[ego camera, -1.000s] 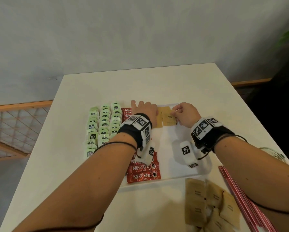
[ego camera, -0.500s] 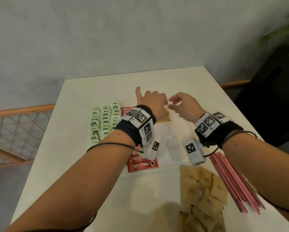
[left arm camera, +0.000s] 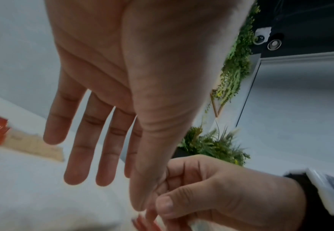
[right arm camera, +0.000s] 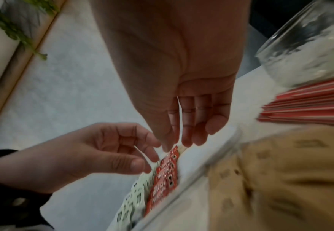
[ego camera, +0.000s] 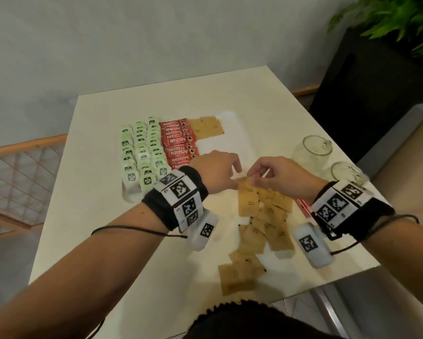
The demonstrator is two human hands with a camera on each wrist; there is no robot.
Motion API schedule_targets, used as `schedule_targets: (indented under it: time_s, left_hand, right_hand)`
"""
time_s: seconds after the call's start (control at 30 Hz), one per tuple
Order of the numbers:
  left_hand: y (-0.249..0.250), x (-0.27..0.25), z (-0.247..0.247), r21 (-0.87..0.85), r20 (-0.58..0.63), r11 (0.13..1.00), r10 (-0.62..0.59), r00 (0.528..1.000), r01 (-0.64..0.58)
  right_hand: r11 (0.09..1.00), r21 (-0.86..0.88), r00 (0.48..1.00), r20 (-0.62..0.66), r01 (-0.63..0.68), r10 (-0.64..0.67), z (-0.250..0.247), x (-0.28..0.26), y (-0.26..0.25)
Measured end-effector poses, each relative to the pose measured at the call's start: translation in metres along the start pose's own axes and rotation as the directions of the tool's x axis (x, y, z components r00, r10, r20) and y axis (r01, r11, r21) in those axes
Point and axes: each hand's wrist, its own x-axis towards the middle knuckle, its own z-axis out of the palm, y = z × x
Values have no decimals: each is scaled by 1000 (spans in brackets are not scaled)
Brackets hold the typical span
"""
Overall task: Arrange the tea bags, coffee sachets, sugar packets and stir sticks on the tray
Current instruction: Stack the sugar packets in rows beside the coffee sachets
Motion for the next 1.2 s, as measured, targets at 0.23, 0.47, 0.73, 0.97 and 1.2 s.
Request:
schedule_targets:
  time_s: [0.23, 0.47, 0.73, 0.97, 1.2]
  left_hand:
    - [12, -43, 61, -22, 242, 1000, 0, 970, 5]
    - [26, -69, 100, 55, 321, 997, -70, 945, 55]
    - [26, -61, 99, 85, 207, 991, -122, 971, 107]
    - [8, -52, 96, 68, 191, 989, -141, 971, 131]
    - [-2, -47, 84, 103, 170, 985, -157, 973, 141]
  right_hand:
    - [975, -194, 957, 288, 108, -49, 31, -49, 20]
    - [864, -419, 928, 348, 279, -131, 48, -54, 15]
    - [807, -542, 950, 302, 235, -74, 43, -48, 16]
    - [823, -517, 940, 336, 235, -57, 43, -45, 13]
    - [781, -591, 941, 339, 202, 13, 41, -32, 9]
